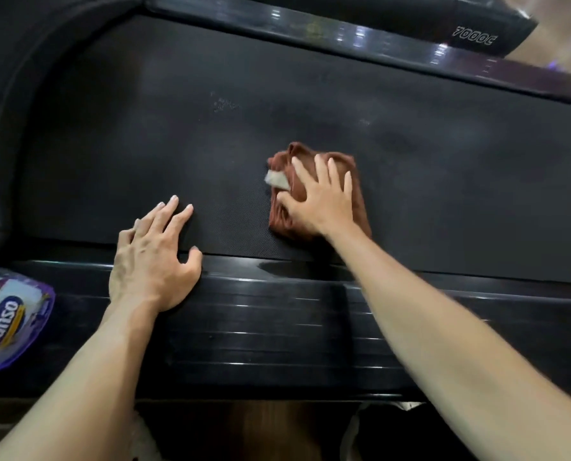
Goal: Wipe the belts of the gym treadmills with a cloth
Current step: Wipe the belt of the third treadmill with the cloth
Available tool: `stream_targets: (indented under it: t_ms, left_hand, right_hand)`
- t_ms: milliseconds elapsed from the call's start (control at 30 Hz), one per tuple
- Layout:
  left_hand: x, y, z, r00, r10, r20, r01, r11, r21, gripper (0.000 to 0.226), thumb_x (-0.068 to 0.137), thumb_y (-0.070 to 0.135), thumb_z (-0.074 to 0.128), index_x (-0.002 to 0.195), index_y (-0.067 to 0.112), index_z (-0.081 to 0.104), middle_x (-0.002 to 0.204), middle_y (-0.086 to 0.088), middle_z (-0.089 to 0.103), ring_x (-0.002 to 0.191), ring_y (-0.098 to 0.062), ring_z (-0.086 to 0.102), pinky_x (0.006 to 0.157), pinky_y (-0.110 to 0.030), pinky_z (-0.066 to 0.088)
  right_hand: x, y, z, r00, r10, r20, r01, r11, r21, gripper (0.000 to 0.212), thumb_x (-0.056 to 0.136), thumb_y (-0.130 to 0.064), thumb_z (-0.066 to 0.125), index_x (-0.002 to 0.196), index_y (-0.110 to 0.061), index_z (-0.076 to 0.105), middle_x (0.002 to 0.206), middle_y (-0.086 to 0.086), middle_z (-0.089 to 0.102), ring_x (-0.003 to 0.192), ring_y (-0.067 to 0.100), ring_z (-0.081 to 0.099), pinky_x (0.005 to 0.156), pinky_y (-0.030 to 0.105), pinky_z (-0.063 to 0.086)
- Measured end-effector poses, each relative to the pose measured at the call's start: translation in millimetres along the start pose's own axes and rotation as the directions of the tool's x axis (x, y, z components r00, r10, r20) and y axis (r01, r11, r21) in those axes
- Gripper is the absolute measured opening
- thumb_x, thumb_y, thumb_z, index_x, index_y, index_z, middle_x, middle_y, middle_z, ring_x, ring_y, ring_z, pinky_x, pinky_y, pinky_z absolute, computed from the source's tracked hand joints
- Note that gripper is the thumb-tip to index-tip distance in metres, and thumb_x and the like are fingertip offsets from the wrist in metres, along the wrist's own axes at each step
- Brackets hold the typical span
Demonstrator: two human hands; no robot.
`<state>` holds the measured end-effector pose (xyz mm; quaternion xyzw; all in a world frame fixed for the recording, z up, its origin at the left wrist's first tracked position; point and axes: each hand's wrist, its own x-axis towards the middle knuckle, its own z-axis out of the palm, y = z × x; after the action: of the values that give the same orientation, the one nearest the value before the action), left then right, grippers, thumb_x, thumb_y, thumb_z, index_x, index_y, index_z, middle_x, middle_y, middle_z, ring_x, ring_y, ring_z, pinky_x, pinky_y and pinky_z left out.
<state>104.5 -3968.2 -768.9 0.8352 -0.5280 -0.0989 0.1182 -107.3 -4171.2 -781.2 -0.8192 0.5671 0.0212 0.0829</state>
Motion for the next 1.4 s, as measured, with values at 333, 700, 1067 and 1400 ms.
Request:
stream_targets:
  t_ms: [333,700,1067,1400]
  left_hand:
    - [-0.6,1.5,1.1,1.000,-0.004,-0.008,0.004,1.000,0.020,0.068,0.094,0.039,0.055,0.158,0.033,0.033,0.169,0.011,0.019,0.155,-0.007,0.013,0.121,-0.038,0.019]
    - [-1.2,0.4,0.4,1.000,-0.002,-0.008,0.002,1.000,0.004,0.069,0.093,0.039,0.057,0.158,0.034,0.034,0.169,0.013,0.019,0.155,-0.007,0.014,0.121,-0.038,0.020]
    - [0.1,2.3,-0.8,1.000,-0.009,-0.008,0.009,1.000,-0.003,0.069,0.092,0.038,0.060,0.157,0.033,0.036,0.168,0.012,0.022,0.154,-0.008,0.017,0.120,-0.038,0.019]
    - [-1.1,2.4,-0.7,1.000,-0.007,0.001,0.007,1.000,0.010,0.070,0.092,0.040,0.057,0.158,0.034,0.034,0.169,0.013,0.019,0.155,-0.007,0.014,0.121,-0.036,0.019]
  right_hand:
    - [14.9,53.7,-16.2,0.887,0.461,0.001,-0.459,0.884,0.090,0.091,0.091,-0.082,0.031,0.166,-0.035,0.012,0.173,0.016,0.003,0.159,0.040,-0.005,0.124,0.063,-0.007]
    - [-25.9,53.7,0.3,0.992,0.120,-0.028,-0.120,0.993,-0.009,0.084,0.093,-0.081,0.031,0.165,-0.041,0.011,0.175,0.005,0.002,0.160,0.030,-0.004,0.127,0.057,-0.004]
    - [56.8,22.0,-16.7,0.971,0.234,0.048,-0.236,0.971,0.035,0.081,0.096,-0.078,0.028,0.166,-0.039,0.009,0.175,0.009,0.000,0.159,0.038,-0.008,0.124,0.064,-0.009]
    - [-27.6,46.5,-6.1,0.958,0.285,0.022,-0.285,0.958,0.016,0.081,0.092,-0.082,0.030,0.163,-0.048,0.012,0.175,0.003,0.001,0.159,0.033,-0.008,0.123,0.066,-0.006]
